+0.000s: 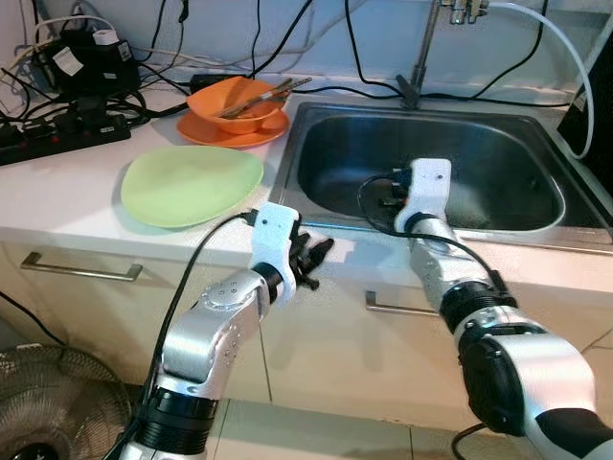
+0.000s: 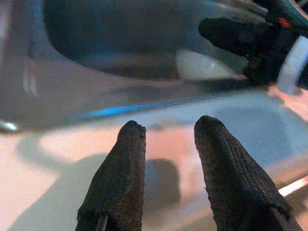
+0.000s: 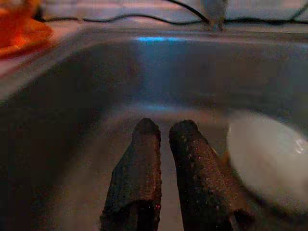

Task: Kitchen organization

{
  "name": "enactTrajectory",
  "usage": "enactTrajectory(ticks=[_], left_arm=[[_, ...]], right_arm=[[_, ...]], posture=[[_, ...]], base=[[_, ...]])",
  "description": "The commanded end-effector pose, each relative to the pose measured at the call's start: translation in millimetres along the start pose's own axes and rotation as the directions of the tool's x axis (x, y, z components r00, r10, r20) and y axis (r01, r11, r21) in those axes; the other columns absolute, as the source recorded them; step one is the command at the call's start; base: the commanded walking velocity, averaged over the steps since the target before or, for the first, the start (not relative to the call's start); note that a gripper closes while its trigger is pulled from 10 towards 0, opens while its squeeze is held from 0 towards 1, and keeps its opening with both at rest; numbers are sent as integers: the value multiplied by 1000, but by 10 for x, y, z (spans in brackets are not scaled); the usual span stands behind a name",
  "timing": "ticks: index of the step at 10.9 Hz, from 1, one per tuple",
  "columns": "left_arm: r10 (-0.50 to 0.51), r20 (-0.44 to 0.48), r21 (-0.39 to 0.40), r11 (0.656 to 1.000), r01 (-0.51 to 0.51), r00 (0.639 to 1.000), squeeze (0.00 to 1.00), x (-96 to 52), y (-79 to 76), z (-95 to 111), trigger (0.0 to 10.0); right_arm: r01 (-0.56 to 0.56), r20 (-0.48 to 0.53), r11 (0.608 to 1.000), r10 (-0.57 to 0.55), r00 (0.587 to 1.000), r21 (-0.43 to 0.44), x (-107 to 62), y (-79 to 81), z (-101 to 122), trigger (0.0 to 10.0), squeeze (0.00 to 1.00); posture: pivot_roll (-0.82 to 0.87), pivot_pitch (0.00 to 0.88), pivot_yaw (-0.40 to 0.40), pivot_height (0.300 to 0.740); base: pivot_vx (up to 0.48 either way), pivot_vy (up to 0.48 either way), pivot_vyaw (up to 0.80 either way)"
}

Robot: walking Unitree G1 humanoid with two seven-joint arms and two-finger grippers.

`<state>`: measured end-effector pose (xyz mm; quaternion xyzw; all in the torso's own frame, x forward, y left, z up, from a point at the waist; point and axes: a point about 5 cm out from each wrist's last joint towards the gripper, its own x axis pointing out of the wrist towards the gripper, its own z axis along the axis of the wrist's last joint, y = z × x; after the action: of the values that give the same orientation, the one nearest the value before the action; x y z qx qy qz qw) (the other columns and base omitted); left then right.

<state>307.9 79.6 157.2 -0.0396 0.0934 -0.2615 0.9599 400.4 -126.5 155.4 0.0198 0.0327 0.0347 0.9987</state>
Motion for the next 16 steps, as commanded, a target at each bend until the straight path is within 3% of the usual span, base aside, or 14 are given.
enactTrajectory(ticks=[1,2,5,7,9,10,11,12,13,14,16], left_arm=[[55,62,43,997,-58,997,0,35,58,79,10000],[117,121,97,987,-129,986,0,48,139,147,10000],[166,195,268,939,-215,967,0,57,258,284,10000],[198,184,465,845,-263,963,0,45,375,272,10000],[219,170,598,752,-277,961,0,3,459,275,10000],[248,145,696,662,-277,958,1000,-33,533,246,10000],[270,119,758,596,-263,955,1000,-57,595,220,10000],[285,116,775,573,-267,951,1000,-69,623,223,10000],[330,94,820,509,-261,939,1000,-100,708,219,10000],[364,61,845,477,-242,929,0,-127,780,200,10000],[395,35,870,440,-222,918,0,-158,846,208,10000]], right_arm=[[-53,87,998,54,995,-15,19,87,162,10000,0],[-109,153,994,110,982,-16,1,171,244,10000,0],[-205,252,978,190,949,36,-119,287,328,10000,0],[-255,265,962,223,938,95,-257,339,271,10000,0],[-306,236,939,265,935,159,-373,395,152,10000,0],[-323,194,929,289,938,179,-424,443,47,10000,0],[-325,181,927,293,939,187,-449,457,34,10000,0],[-325,180,927,292,939,189,-445,458,38,10000,0],[-328,173,924,296,939,196,-453,457,55,10000,0],[-327,167,923,297,940,200,-452,457,60,10000,0],[-326,164,923,296,941,204,-460,455,69,10000,0]], posture=[[213,54,15,740],[197,49,13,740],[159,30,9,740],[147,15,4,740],[149,4,-1,740],[151,0,-1,740],[154,0,-2,740],[155,0,-2,740],[159,0,-3,740],[160,0,-2,740],[162,0,2,740]], base=[[0,0,0],[0,0,0],[0,0,0],[0,0,0],[0,0,0],[0,0,0],[0,0,0],[0,0,0],[0,0,0],[0,0,0],[0,0,0]])
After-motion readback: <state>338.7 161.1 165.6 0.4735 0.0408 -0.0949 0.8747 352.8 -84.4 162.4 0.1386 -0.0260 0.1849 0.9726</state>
